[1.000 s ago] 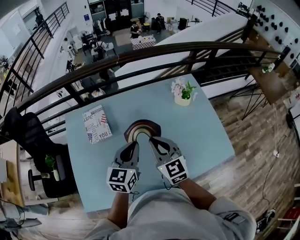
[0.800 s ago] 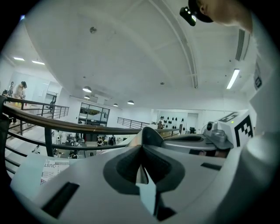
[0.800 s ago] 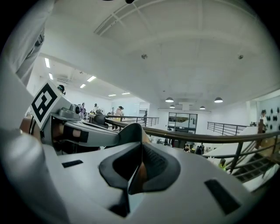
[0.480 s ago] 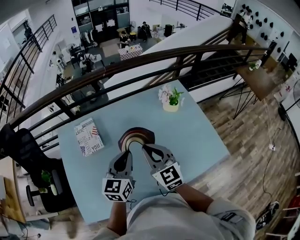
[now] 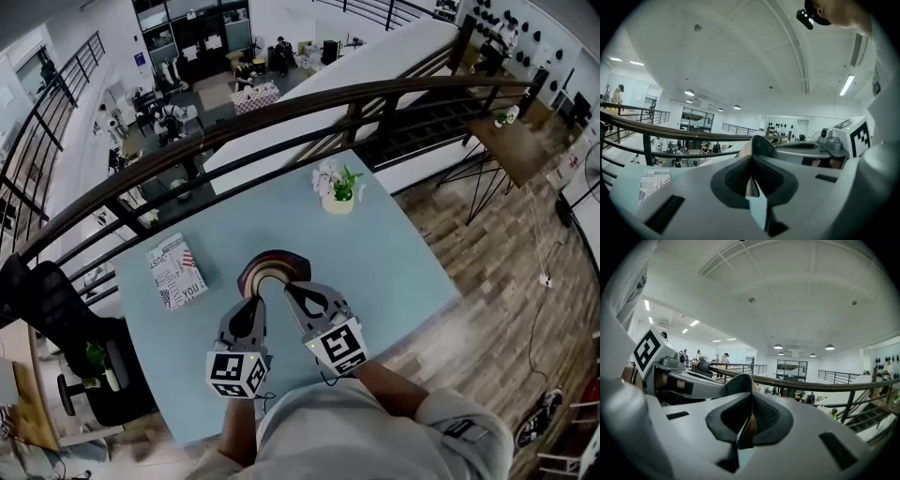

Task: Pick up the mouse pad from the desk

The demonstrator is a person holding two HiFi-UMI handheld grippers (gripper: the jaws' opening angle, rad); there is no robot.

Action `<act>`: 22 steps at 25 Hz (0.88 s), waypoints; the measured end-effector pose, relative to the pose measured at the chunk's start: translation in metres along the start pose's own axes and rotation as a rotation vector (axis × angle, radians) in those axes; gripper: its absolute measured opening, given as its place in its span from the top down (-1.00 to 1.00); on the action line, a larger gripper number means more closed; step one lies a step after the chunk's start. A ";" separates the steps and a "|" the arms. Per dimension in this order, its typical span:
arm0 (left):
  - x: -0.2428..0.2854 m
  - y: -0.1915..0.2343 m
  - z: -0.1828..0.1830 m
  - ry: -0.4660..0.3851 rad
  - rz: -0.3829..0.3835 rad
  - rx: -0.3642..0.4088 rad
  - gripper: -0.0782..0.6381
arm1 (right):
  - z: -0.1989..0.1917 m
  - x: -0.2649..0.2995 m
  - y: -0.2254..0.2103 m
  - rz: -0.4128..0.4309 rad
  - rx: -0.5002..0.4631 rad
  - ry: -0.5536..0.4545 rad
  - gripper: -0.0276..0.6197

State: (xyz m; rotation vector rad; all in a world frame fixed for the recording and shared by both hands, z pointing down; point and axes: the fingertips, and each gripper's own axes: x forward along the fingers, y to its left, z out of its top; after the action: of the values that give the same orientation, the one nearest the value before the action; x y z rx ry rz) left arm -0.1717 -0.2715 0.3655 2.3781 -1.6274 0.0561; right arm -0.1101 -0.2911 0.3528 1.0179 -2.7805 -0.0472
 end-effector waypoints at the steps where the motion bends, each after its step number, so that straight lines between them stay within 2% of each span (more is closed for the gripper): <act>1: 0.000 0.000 -0.002 0.001 -0.001 0.000 0.71 | -0.002 0.000 0.000 -0.004 0.007 -0.004 0.86; 22: 0.004 -0.005 -0.005 0.013 -0.024 0.008 0.71 | -0.003 -0.004 -0.004 -0.027 0.019 -0.011 0.87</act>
State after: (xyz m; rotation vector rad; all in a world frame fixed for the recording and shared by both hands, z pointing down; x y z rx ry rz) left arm -0.1652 -0.2728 0.3702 2.3980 -1.5959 0.0737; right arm -0.1041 -0.2911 0.3550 1.0634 -2.7828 -0.0300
